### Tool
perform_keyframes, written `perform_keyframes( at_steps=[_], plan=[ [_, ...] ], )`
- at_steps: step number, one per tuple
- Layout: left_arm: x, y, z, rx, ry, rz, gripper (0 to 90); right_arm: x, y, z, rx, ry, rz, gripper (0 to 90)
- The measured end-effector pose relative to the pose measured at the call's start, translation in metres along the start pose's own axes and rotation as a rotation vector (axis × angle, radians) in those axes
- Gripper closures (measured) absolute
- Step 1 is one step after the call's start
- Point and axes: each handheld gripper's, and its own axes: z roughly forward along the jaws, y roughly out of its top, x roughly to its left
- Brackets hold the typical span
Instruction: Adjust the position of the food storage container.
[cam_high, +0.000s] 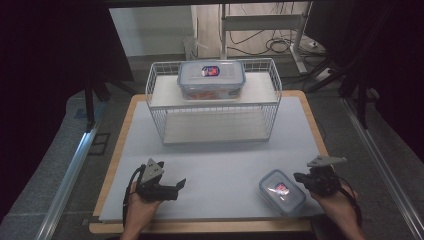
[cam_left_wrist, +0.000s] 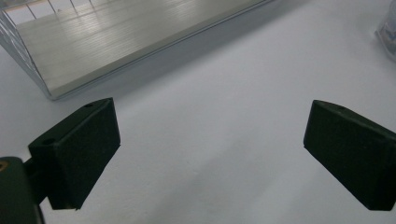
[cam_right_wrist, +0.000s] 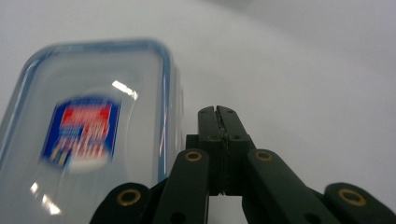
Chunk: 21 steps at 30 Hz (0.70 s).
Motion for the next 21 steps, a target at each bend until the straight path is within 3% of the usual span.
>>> perform_keyframes(
  at_steps=[6,10,13,17,21],
  plan=[
    [-0.004,0.001,0.000,0.003,0.004,0.021,3.6,0.006,-0.025,-0.025,0.001,0.029,0.014,89.2],
    [-0.003,0.001,-0.001,0.002,0.007,0.019,3.6,0.012,-0.036,-0.033,0.011,0.019,0.002,89.3],
    [-0.002,0.001,-0.002,-0.002,0.012,0.016,3.6,0.014,-0.044,-0.040,0.022,0.043,0.017,89.3],
    [-0.003,0.002,-0.003,-0.004,0.018,0.019,3.7,0.020,-0.056,-0.045,0.038,0.081,0.022,89.3],
    [-0.004,0.002,0.000,0.001,0.013,0.021,3.6,0.028,-0.056,-0.044,0.043,0.109,0.014,89.3]
  ],
)
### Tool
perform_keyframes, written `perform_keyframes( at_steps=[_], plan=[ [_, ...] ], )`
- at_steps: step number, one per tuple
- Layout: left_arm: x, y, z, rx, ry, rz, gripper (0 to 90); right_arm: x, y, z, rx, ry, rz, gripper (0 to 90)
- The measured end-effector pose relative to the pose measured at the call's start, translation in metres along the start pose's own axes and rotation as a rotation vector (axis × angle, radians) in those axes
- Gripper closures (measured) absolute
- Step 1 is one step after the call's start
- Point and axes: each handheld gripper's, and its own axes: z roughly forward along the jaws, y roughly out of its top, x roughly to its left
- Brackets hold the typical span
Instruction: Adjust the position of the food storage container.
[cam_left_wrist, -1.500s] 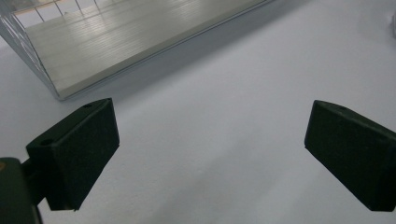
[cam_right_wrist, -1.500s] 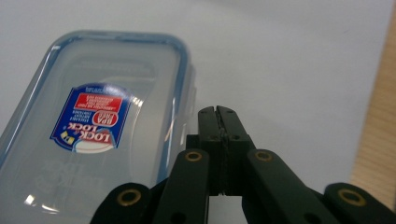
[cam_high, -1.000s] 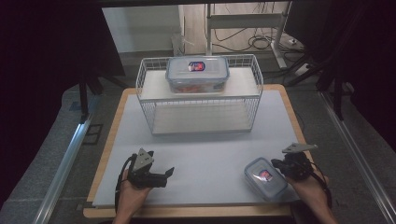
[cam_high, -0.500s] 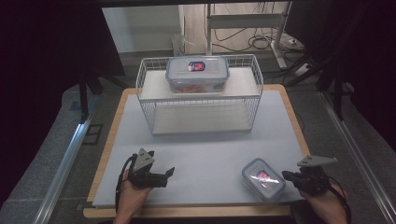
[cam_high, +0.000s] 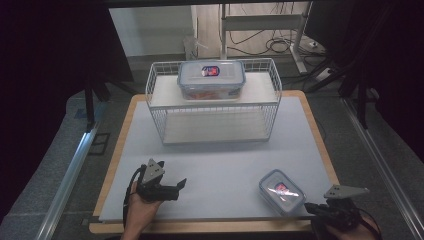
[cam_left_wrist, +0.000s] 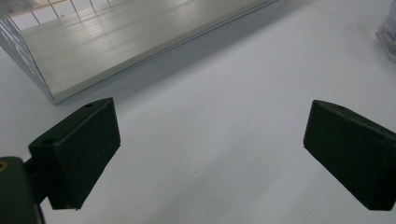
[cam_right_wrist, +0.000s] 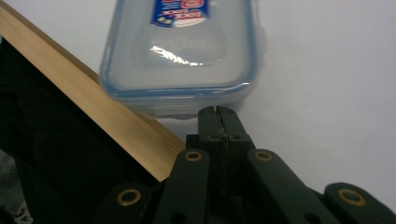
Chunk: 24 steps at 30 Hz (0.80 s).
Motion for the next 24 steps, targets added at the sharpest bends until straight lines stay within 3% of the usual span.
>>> perform_keyframes(
  at_steps=[8,19,24],
  plan=[
    [0.000,0.000,0.001,0.005,-0.010,0.002,3.7,-0.003,0.007,0.018,0.014,-0.025,-0.006,89.3],
    [0.000,-0.001,0.004,0.017,-0.018,0.004,3.9,-0.028,0.032,0.040,0.005,-0.039,0.014,89.3],
    [0.000,-0.002,0.005,0.022,-0.018,-0.001,4.0,-0.038,0.044,0.052,-0.010,-0.021,0.042,89.3]
  ],
)
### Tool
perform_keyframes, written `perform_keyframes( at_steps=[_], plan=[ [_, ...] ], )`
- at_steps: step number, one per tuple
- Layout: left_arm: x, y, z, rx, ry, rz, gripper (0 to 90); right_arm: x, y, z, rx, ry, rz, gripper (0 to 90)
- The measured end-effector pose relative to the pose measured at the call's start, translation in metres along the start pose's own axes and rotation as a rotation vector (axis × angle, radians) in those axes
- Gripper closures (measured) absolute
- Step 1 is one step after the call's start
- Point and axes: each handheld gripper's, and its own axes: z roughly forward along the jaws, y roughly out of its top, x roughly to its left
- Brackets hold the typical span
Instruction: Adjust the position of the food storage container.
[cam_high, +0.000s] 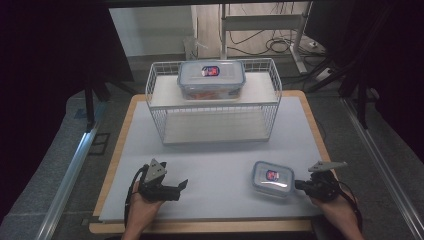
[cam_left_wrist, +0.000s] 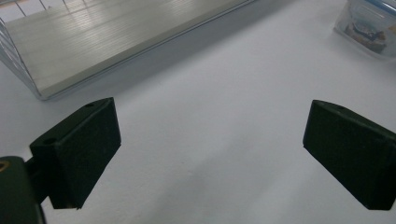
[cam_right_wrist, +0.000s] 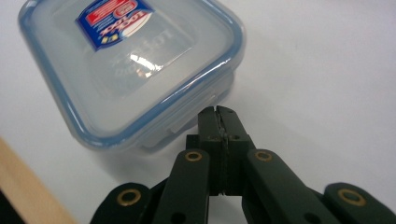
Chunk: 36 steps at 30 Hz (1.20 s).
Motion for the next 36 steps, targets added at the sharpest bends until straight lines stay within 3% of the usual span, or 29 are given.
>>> perform_keyframes(
  at_steps=[3,8,20,26,36],
  plan=[
    [0.000,-0.001,0.001,0.002,-0.003,-0.007,4.0,-0.002,0.009,0.008,-0.004,0.024,0.018,89.3],
    [-0.001,-0.001,0.002,0.009,-0.006,-0.002,4.0,0.005,0.025,0.021,0.002,0.050,0.000,89.3],
    [0.001,-0.002,0.001,0.015,-0.009,-0.010,4.0,0.044,0.061,0.063,0.039,0.127,-0.084,89.3],
    [0.003,-0.003,0.000,0.009,-0.005,-0.033,5.0,0.061,0.075,0.078,0.045,0.158,-0.109,89.3],
    [0.002,-0.004,0.001,0.012,-0.018,-0.042,9.1,0.079,0.082,0.092,0.051,0.180,-0.146,88.1]
  ],
)
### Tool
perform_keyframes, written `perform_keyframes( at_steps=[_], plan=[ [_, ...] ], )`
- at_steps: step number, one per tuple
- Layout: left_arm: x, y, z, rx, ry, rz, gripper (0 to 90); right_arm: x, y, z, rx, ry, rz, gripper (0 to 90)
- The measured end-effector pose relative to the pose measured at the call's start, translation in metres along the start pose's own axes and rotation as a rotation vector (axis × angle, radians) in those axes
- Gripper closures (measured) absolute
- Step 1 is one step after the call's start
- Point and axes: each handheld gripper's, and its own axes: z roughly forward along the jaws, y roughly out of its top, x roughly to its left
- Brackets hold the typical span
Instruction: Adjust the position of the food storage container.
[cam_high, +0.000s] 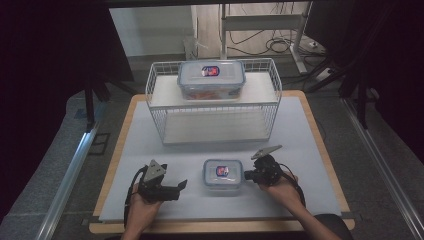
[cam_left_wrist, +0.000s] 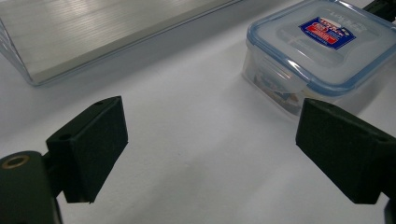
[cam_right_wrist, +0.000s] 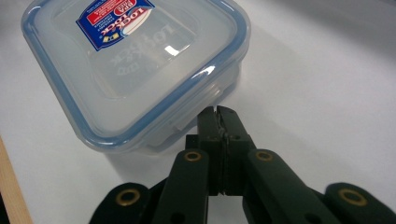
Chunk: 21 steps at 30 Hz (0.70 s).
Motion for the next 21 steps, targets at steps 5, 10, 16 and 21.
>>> perform_keyframes(
  at_steps=[5,10,16,21],
  plan=[
    [0.001,0.000,-0.001,-0.001,0.009,-0.006,9.0,-0.007,-0.009,-0.011,-0.022,-0.035,0.012,84.8],
    [0.002,-0.001,0.000,-0.004,0.014,0.016,10.1,-0.013,-0.017,-0.029,-0.058,-0.064,-0.004,77.5],
    [0.002,-0.002,0.003,0.005,0.001,0.044,9.7,-0.017,-0.023,-0.041,-0.094,-0.091,-0.035,61.9],
    [0.001,-0.002,0.005,0.045,0.004,0.054,9.7,-0.020,-0.030,-0.040,-0.117,-0.091,-0.051,44.9]
  ],
)
